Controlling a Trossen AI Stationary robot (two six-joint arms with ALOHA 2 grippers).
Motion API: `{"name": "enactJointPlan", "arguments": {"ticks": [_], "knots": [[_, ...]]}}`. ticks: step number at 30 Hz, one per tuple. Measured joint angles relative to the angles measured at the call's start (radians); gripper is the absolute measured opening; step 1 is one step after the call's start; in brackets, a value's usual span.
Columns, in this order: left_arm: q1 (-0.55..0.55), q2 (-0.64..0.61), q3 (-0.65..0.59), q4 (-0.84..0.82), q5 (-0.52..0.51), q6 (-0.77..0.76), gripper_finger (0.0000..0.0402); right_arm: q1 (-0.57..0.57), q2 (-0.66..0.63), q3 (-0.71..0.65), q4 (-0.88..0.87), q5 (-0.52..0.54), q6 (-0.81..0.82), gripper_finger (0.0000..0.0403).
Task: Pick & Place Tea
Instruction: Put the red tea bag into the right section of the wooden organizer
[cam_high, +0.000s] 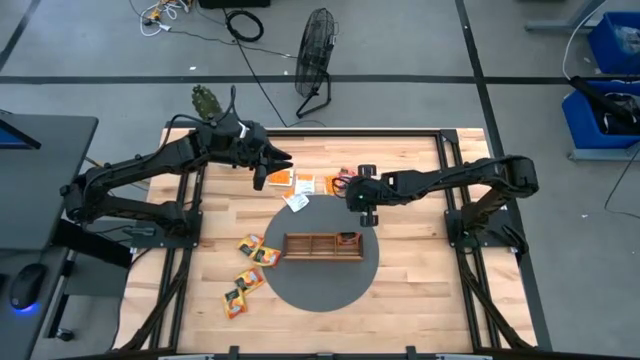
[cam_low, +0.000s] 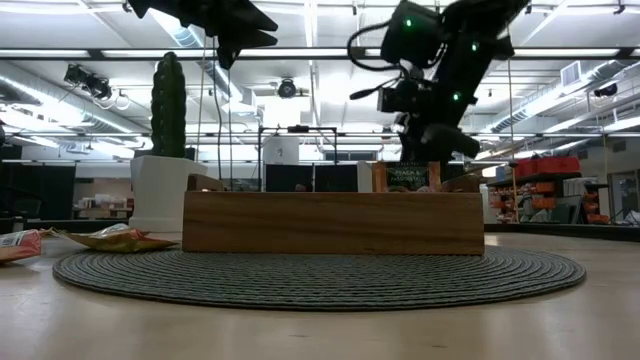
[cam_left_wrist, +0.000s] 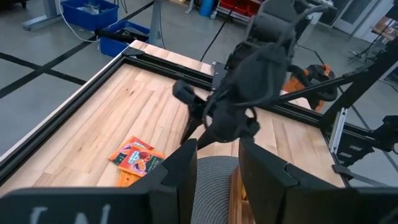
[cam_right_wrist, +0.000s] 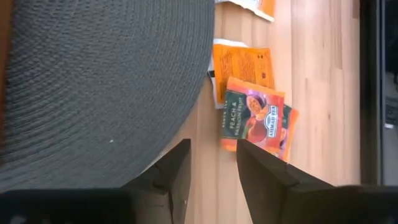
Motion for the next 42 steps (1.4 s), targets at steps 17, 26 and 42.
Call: {"name": "enactJointPlan", "arguments": {"ticks": [17,26,42], "knots": [[0.000,0.000,0.000,0.000,0.000,0.001,0.0124,-0.123,0.000,-0.161,0.300,-0.138,-0.223,0.0147],[0.001,0.000,0.000,0.001,-0.001,0.002,0.0124,-0.131,0.037,-0.190,0.354,-0.117,-0.227,0.0198],[0.002,0.000,0.000,0.000,-0.005,0.001,0.0124,-0.135,0.127,-0.182,0.411,-0.024,-0.203,0.0176]]}}
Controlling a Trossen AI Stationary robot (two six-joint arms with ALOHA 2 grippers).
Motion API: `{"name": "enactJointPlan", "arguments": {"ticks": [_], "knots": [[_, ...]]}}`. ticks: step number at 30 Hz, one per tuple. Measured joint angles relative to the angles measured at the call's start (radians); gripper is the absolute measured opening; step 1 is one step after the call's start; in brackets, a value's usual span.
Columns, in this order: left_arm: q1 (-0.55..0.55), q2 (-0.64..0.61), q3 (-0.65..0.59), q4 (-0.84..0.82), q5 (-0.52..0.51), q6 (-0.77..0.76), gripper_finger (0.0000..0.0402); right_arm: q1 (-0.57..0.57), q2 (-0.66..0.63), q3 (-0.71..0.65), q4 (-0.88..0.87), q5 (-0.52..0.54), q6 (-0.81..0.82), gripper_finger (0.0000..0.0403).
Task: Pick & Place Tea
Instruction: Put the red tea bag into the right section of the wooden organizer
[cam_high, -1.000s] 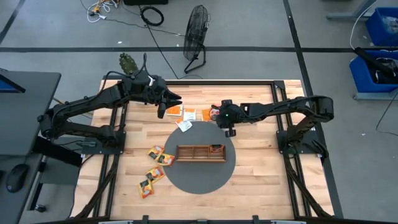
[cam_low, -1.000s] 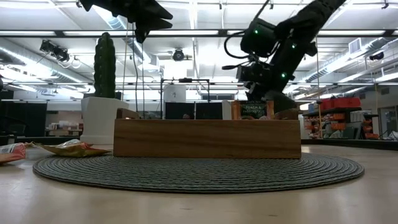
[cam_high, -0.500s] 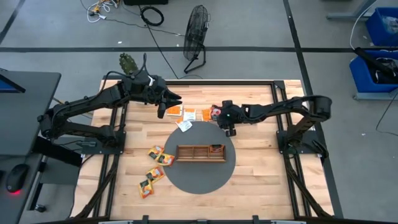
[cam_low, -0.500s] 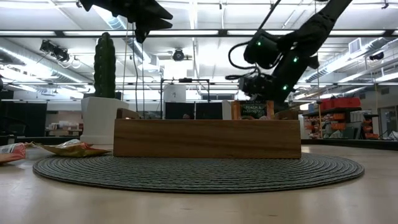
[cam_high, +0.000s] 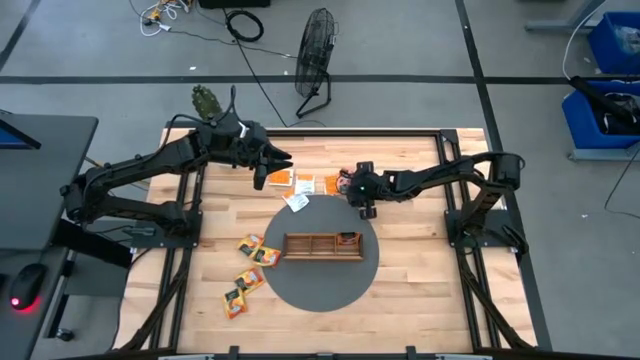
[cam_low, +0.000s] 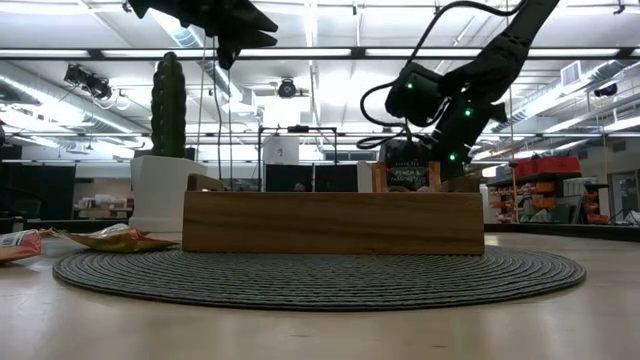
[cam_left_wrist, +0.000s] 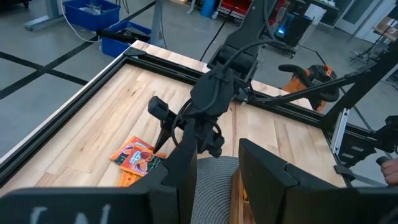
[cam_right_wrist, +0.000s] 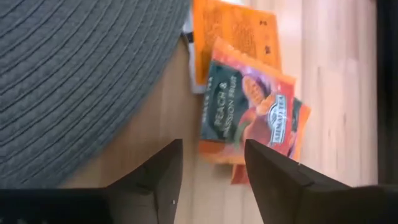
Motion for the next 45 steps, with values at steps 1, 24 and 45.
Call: {"name": "enactJointPlan", "arguments": {"ticks": [1,24,45], "knots": [[0.000,0.000,0.000,0.000,0.000,0.000,0.0124,-0.001,0.001,0.000,0.009,0.000,-0.001,0.0173],[0.000,0.000,0.000,0.000,-0.003,-0.008,0.0124,-0.054,0.000,0.000,0.009,-0.045,0.124,0.0008],[0.000,0.000,0.000,0.000,-0.061,0.012,0.0124,-0.048,-0.054,0.441,-0.485,-0.153,0.715,0.0001]]}}
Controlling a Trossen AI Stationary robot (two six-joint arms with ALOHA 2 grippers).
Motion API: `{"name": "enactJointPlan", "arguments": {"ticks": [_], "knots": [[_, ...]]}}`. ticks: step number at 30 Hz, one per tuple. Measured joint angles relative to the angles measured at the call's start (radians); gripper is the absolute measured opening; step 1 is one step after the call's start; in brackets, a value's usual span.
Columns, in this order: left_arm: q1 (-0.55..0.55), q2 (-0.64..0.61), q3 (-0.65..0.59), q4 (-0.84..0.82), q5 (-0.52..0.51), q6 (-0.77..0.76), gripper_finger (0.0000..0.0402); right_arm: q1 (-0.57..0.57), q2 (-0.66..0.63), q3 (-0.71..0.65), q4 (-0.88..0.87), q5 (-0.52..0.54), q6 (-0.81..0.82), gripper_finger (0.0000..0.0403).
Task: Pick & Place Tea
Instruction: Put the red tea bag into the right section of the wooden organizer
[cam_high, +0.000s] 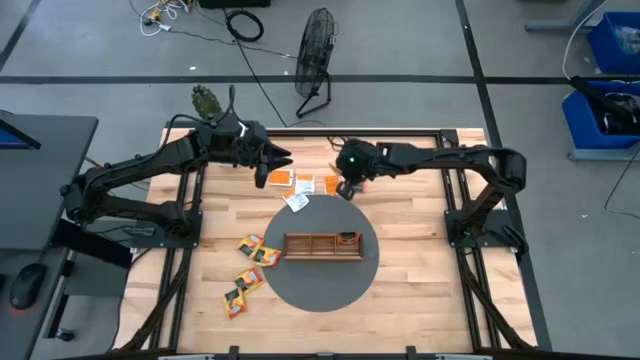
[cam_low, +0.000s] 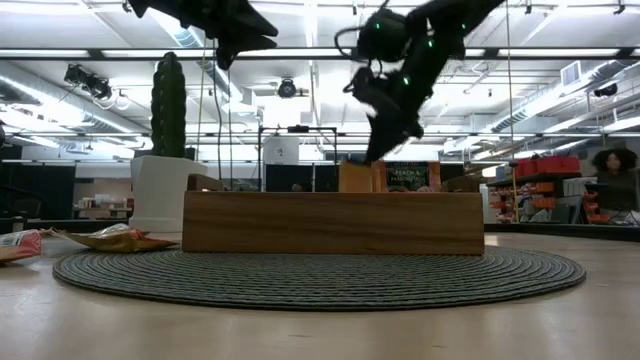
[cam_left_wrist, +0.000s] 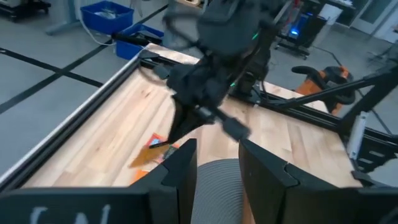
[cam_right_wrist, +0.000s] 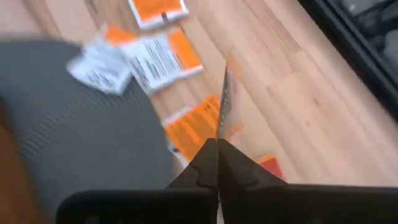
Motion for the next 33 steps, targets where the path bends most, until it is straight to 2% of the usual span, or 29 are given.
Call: {"name": "enactJointPlan", "arguments": {"ticks": [6,12,16,21,23,29,33], "knots": [[0.000,0.000,0.000,0.000,-0.012,0.072,0.0124,0.001,-0.025,0.131,-0.042,-0.056,0.199,0.0000],[0.000,0.000,0.000,0.007,-0.027,0.218,0.0124,-0.001,-0.090,0.192,-0.037,-0.069,0.394,0.0000],[-0.002,0.000,0.000,0.027,-0.105,0.327,0.0124,-0.003,-0.141,0.196,0.042,-0.085,0.587,0.0000],[-0.002,0.000,0.000,0.105,-0.097,0.331,0.0124,0.001,-0.164,0.197,0.186,-0.102,0.796,0.0000],[-0.008,0.000,0.000,0.139,-0.127,0.395,0.0124,0.007,-0.163,0.197,0.233,-0.104,0.873,0.0000],[-0.054,0.003,0.000,0.153,-0.324,0.638,0.0124,0.013,-0.162,0.197,0.359,-0.071,1.021,0.0000],[-0.065,0.010,0.000,0.170,-0.377,0.643,0.0129,0.012,-0.162,0.197,0.418,-0.044,1.073,0.0000]]}}
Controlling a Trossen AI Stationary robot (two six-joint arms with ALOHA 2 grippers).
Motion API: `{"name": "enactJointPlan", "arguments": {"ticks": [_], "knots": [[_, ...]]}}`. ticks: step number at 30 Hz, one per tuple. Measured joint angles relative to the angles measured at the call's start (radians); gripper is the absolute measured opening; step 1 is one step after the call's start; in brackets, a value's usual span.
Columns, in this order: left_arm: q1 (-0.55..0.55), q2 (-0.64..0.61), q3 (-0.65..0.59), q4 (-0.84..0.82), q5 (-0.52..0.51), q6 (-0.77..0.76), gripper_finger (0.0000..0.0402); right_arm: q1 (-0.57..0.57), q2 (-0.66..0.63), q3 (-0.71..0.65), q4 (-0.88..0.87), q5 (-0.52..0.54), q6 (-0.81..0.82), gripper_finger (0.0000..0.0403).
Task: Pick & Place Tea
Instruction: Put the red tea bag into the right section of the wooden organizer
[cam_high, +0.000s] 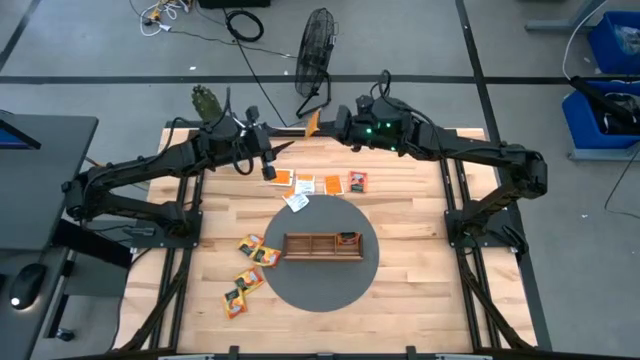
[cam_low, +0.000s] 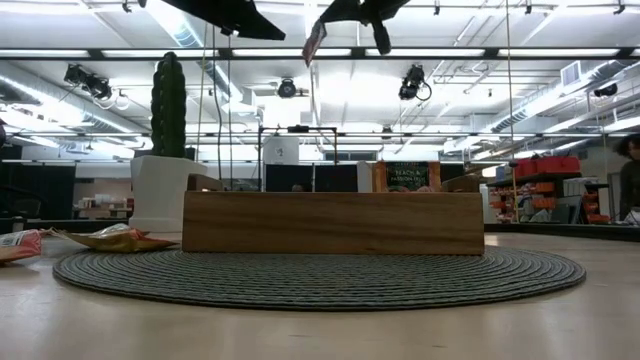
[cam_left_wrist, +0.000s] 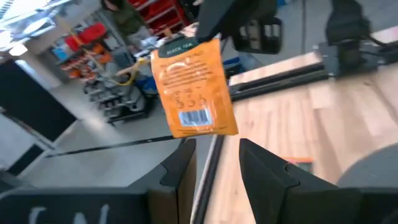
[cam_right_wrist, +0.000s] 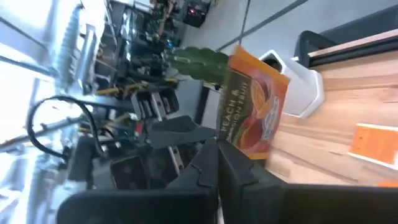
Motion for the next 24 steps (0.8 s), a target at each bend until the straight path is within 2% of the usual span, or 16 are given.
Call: {"name": "enactJointPlan", "arguments": {"ticks": [5,10,14,16,19,24], "knots": [[0.001,-0.001,0.000,0.018,-0.045,-0.026,0.0169,0.003,0.000,0.000,0.022,0.042,0.053,0.0000],[-0.009,0.001,0.000,0.077,-0.044,-0.066,0.0225,0.004,0.006,0.000,0.041,0.081,0.091,0.0000],[-0.029,0.034,0.001,0.123,-0.043,-0.069,0.0256,0.006,0.021,0.000,0.088,0.094,0.130,0.0000],[-0.038,0.059,0.001,0.134,-0.052,-0.069,0.0262,0.008,0.024,-0.001,0.093,0.095,0.142,0.0000],[-0.040,0.090,0.000,0.136,-0.121,-0.069,0.0263,0.017,0.034,0.000,0.118,0.105,0.152,0.0000],[-0.038,0.108,0.000,0.161,-0.140,-0.061,0.0260,0.031,0.041,0.000,0.132,0.111,0.159,0.0000]]}}
